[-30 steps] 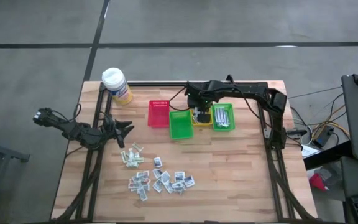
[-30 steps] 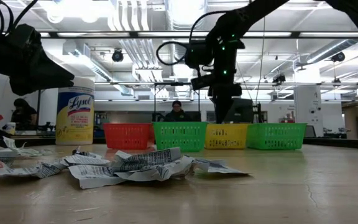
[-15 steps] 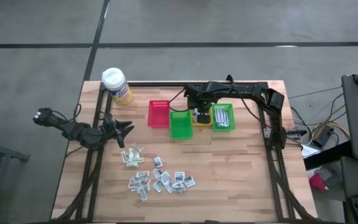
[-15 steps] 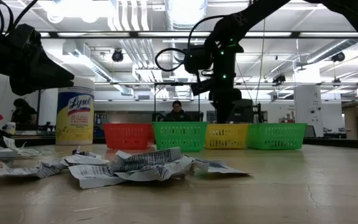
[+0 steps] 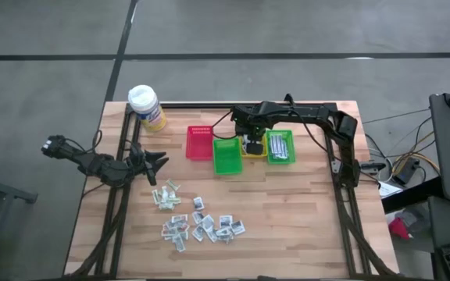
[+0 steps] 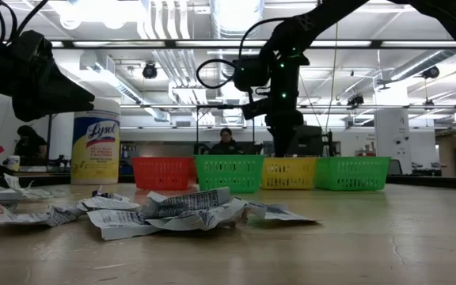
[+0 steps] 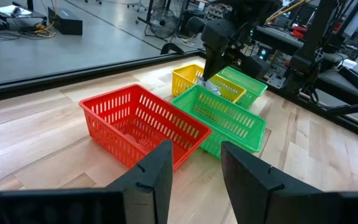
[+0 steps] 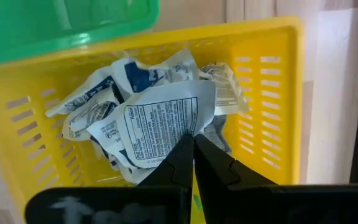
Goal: Pick & Place First Aid Supplies
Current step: Put the alcohol pad into the yellow basket
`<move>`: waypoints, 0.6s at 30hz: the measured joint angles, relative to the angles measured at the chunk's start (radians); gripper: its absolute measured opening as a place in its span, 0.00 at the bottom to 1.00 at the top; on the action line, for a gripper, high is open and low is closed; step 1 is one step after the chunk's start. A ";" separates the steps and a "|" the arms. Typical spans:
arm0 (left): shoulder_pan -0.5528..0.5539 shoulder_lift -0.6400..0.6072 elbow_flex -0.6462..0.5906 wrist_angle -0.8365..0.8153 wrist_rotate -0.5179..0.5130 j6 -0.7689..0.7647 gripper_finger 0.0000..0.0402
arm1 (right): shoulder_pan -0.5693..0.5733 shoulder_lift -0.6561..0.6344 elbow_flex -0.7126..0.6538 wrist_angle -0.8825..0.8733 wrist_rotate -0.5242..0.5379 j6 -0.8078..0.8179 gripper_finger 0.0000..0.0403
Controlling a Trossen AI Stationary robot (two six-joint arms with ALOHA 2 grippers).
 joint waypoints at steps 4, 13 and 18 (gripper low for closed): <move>0.000 0.000 0.000 0.000 0.000 0.000 0.33 | 0.000 0.000 0.015 -0.008 0.000 0.000 0.03; 0.000 0.000 0.000 -0.002 0.000 0.000 0.33 | 0.000 -0.001 0.031 -0.043 0.000 0.000 0.19; 0.000 0.000 0.001 -0.008 0.000 0.000 0.33 | 0.000 -0.003 0.031 -0.068 0.001 -0.004 0.27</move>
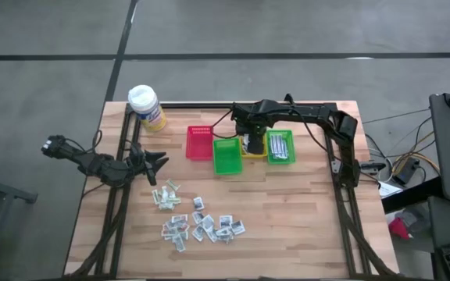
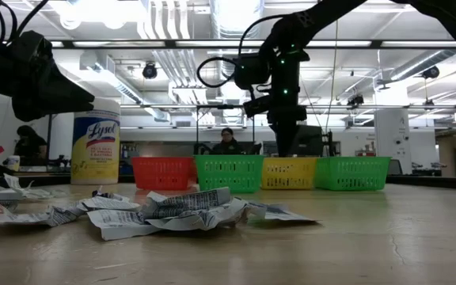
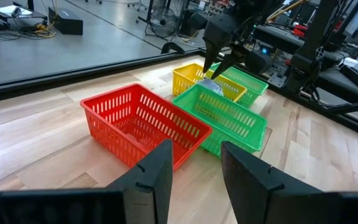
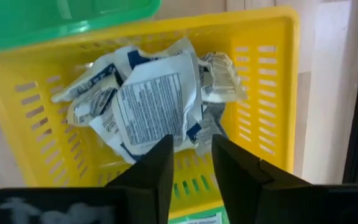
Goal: Pick & Place First Aid Supplies
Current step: Put the alcohol pad into the yellow basket
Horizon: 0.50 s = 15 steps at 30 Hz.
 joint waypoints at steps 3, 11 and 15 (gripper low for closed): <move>0.000 0.000 0.000 0.000 0.000 0.000 0.33 | 0.000 -0.012 0.000 -0.023 0.000 0.002 0.30; 0.000 0.000 0.000 0.000 0.000 0.006 0.33 | 0.002 -0.091 0.002 -0.026 0.001 0.087 0.29; 0.000 0.000 0.000 0.000 0.000 0.006 0.33 | 0.008 -0.149 0.006 -0.033 -0.001 0.130 0.27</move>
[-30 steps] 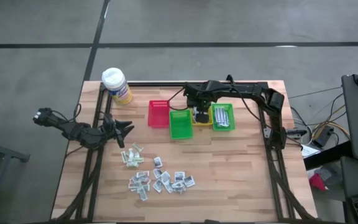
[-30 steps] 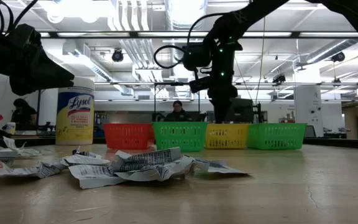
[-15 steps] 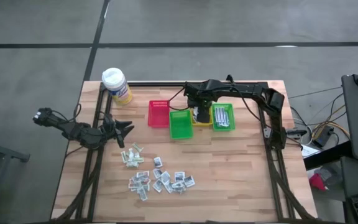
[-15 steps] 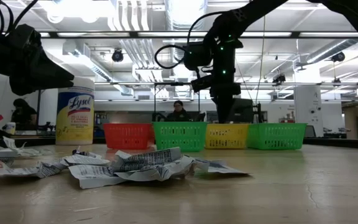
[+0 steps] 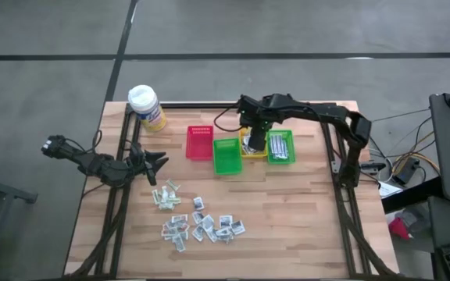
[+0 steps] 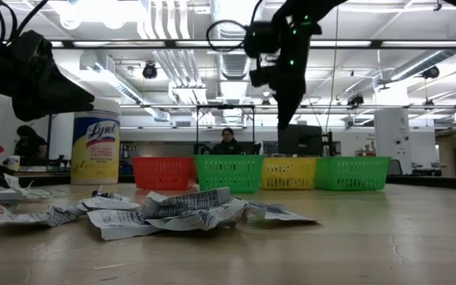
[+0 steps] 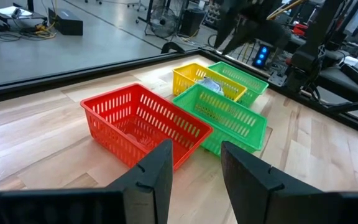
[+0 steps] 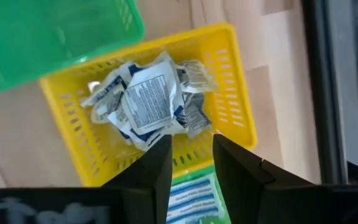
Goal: Pick & Place First Aid Supplies
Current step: Put the alcohol pad into the yellow basket
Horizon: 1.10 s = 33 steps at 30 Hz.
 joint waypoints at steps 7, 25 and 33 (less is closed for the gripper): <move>0.000 0.003 0.000 -0.003 0.000 0.000 0.33 | 0.036 -0.087 0.012 -0.003 -0.008 0.067 0.24; 0.000 0.004 0.000 -0.005 0.000 -0.009 0.33 | 0.340 -0.140 0.012 -0.001 -0.131 0.195 0.15; 0.000 0.004 0.000 -0.005 0.000 -0.010 0.33 | 0.480 -0.140 0.012 0.026 -0.133 0.288 0.12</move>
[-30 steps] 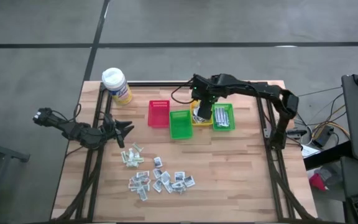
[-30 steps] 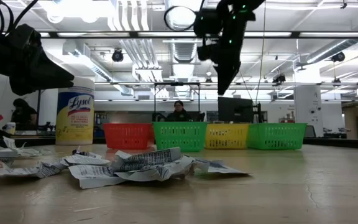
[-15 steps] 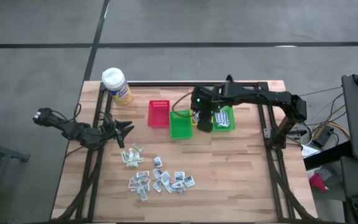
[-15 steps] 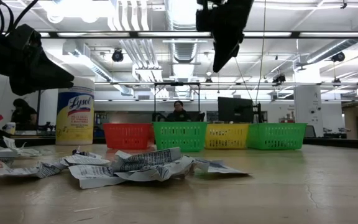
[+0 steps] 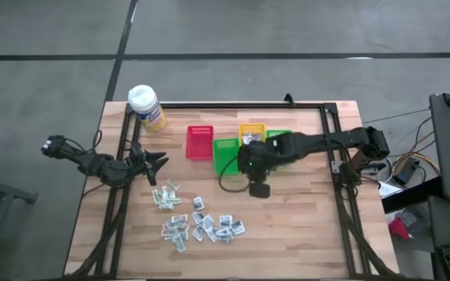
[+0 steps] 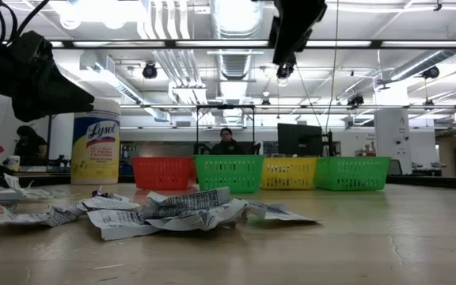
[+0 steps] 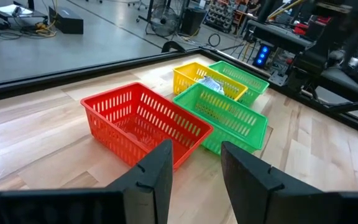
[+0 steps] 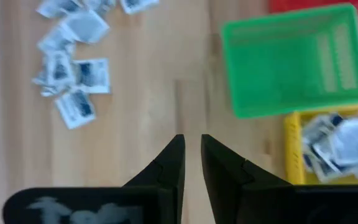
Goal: Pick & Place First Aid Supplies
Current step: Put the alcohol pad into the yellow basket
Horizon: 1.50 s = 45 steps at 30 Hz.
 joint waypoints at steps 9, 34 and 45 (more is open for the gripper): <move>0.000 0.000 0.000 0.000 0.000 -0.002 0.33 | 0.114 0.001 0.000 0.176 -0.119 -0.039 0.11; 0.000 0.000 0.000 0.000 0.000 -0.002 0.33 | 0.231 0.165 -0.003 0.259 -0.189 0.022 0.17; 0.000 0.000 0.000 0.000 0.000 0.002 0.33 | 0.231 0.253 -0.002 0.242 -0.210 0.046 0.30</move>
